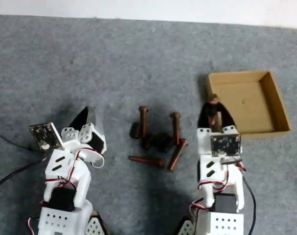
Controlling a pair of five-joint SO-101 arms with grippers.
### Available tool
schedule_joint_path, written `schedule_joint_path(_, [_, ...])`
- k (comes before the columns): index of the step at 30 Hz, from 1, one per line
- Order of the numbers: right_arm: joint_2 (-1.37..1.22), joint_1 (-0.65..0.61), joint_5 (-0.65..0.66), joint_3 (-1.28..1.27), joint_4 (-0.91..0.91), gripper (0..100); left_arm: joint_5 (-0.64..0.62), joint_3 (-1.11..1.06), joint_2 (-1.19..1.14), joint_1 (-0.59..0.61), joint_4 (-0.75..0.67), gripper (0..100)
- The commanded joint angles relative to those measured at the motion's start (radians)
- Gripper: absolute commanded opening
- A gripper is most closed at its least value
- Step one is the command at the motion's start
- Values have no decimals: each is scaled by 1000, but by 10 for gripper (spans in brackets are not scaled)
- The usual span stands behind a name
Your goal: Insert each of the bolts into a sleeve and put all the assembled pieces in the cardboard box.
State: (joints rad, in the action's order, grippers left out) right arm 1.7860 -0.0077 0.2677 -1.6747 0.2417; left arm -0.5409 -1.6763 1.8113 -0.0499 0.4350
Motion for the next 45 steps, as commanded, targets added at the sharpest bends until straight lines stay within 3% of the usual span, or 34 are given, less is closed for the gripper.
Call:
schedule_joint_path(1, [4, 18, 11, -39, -47, 5, 9, -21, 13, 7, -21, 8])
schedule_joint_path(7, [-145, 21, 9, 68, -51, 5, 11, -21, 13, 7, -14, 10])
schedule_joint_path(14, [-757, 62, 6, 473, -53, 5, 12, -21, 13, 2, -9, 10])
schedule_joint_path(20, [-1282, 163, -170, 825, -51, 6, 81, -21, 12, 1, -8, 10])
schedule_joint_path(26, [-1641, 225, -183, 1046, -48, 7, 83, -21, 12, 1, -8, 10])
schedule_joint_path(30, [-1735, 265, -183, 1104, -47, 16, 83, -21, 12, -1, -8, 10])
schedule_joint_path(37, [-1748, 265, -183, 1102, -45, 231, 86, -21, 12, -13, -8, 10])
schedule_joint_path(45, [-1641, 232, -184, 1098, 131, 231, 87, -21, 12, -27, 5, 10])
